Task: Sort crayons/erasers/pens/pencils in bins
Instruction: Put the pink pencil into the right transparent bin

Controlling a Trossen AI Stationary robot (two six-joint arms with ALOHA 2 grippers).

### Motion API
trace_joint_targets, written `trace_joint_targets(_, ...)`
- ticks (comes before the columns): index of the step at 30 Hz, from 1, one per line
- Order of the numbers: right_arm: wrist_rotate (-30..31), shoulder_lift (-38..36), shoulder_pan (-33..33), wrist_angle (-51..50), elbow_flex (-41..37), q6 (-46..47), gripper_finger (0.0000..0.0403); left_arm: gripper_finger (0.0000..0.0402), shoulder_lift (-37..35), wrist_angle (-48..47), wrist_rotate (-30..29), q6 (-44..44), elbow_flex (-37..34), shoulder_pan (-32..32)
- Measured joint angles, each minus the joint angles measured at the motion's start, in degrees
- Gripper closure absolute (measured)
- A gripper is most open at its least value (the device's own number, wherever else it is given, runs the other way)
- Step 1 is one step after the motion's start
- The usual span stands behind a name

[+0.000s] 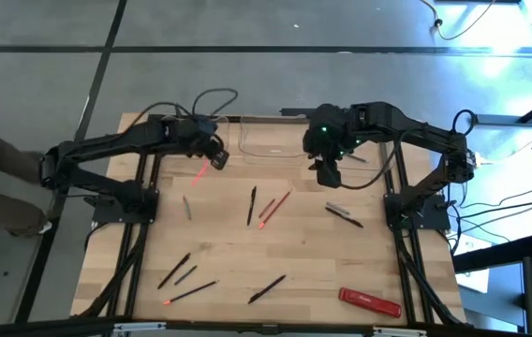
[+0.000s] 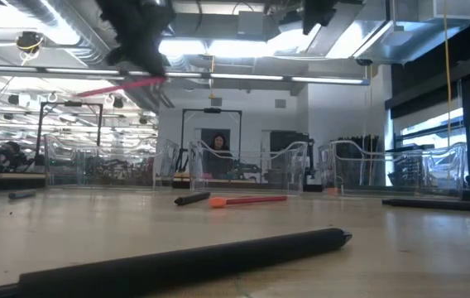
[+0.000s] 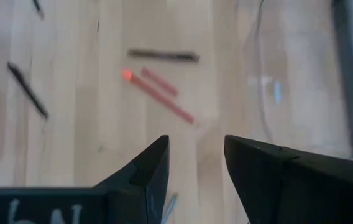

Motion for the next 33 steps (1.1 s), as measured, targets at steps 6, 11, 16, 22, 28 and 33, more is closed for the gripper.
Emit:
trace_joint_targets(6, 0.2, -0.2, 0.0, 11.8, 0.0, -0.8, 0.0247, 0.0395, 0.0, 7.8, 0.0, 8.8, 3.6, 0.0)
trace_joint_targets(11, 0.1, -0.3, 0.0, 23.6, -1.3, -1.4, 0.0247, 0.0394, 0.0, 10.6, 0.2, 13.0, 6.3, -0.1)
trace_joint_targets(16, -1.8, -0.1, 0.0, 40.1, -10.7, 0.4, 0.0247, 0.0393, 0.0, 10.7, 0.4, 15.6, 9.7, -1.3)
trace_joint_targets(22, -2.5, -0.1, -0.5, 65.1, -21.8, 2.0, 0.0247, 0.0393, 0.0, 12.9, 0.5, 18.3, 13.1, -3.0)
trace_joint_targets(28, -2.4, -0.1, -1.9, 87.3, -31.3, 6.3, 0.0247, 0.0393, 0.0, 15.7, 0.5, 19.1, 13.7, -4.7)
trace_joint_targets(33, -6.2, 2.0, -3.1, 101.5, -35.7, 14.3, 0.0247, 0.0393, 0.0, 17.1, 0.5, 20.3, 13.7, -6.1)
